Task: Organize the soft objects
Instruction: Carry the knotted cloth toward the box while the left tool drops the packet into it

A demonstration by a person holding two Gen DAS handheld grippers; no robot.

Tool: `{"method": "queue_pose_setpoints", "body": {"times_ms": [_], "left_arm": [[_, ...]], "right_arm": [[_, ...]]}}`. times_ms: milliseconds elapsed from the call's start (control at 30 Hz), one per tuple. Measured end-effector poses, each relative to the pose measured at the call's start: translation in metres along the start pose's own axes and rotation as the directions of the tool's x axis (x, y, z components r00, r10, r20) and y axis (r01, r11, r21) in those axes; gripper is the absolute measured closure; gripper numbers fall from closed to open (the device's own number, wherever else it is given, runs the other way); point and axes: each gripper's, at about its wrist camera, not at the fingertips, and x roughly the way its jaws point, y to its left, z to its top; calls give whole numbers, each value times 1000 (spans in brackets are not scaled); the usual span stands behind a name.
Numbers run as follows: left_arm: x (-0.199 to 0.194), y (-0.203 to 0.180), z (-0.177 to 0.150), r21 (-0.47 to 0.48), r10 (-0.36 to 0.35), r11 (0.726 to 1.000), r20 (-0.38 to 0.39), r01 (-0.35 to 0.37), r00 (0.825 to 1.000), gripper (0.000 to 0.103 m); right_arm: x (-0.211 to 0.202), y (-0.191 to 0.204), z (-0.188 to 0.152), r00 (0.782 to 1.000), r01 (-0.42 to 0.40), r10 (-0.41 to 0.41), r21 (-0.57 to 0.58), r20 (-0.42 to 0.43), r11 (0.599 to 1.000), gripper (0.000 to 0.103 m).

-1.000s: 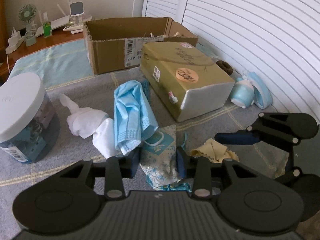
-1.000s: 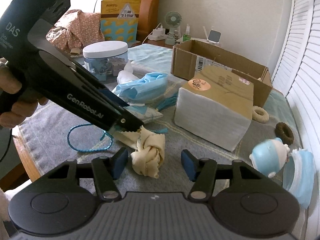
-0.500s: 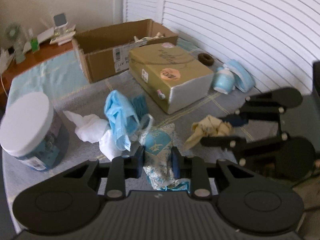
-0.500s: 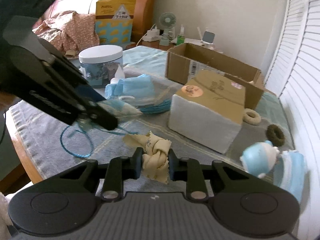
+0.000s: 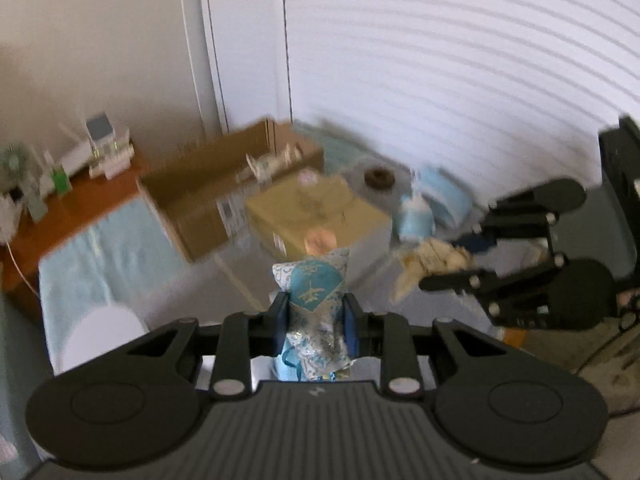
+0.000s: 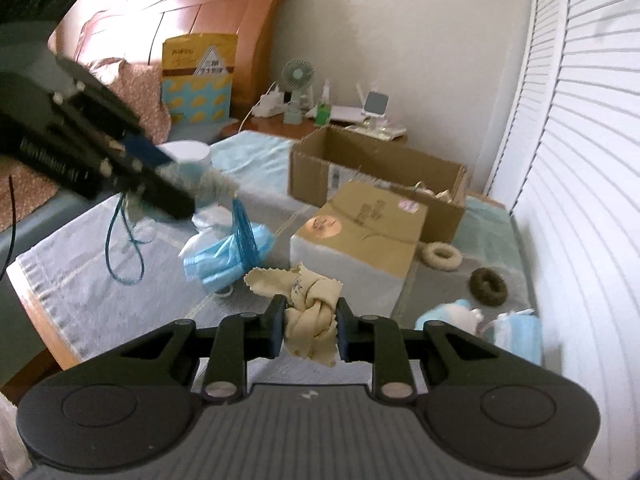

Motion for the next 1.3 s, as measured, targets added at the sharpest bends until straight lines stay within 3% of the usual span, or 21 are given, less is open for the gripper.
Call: {"method": "queue_pose_setpoints", "body": {"times_ms": [200, 433, 1000, 1067, 1133, 1200, 1300], "left_arm": [[2, 15, 43, 37, 22, 999, 71, -25, 997, 77], [30, 42, 100, 69, 37, 997, 104, -44, 994, 77], [149, 77, 163, 147, 74, 986, 51, -81, 996, 75], [160, 80, 163, 134, 88, 986, 55, -95, 995, 70], [166, 81, 162, 127, 85, 988, 53, -91, 995, 49], [168, 81, 161, 114, 120, 985, 62, -126, 991, 34], [162, 82, 157, 73, 133, 988, 61, -138, 989, 29]], "right_arm": [[-7, -7, 2, 1000, 5, -5, 22, 19, 1000, 74], [-9, -16, 1, 999, 14, -16, 48, 29, 999, 74], [-3, -49, 1, 997, 72, -75, 136, 13, 988, 74], [-3, -51, 1, 997, 78, -80, 142, 8, 987, 74], [-2, -53, 1, 996, 83, -85, 147, 4, 986, 74], [-2, -55, 0, 996, 89, -90, 152, 1, 984, 74], [-4, -55, 1, 996, 91, -93, 153, 4, 984, 74]]}}
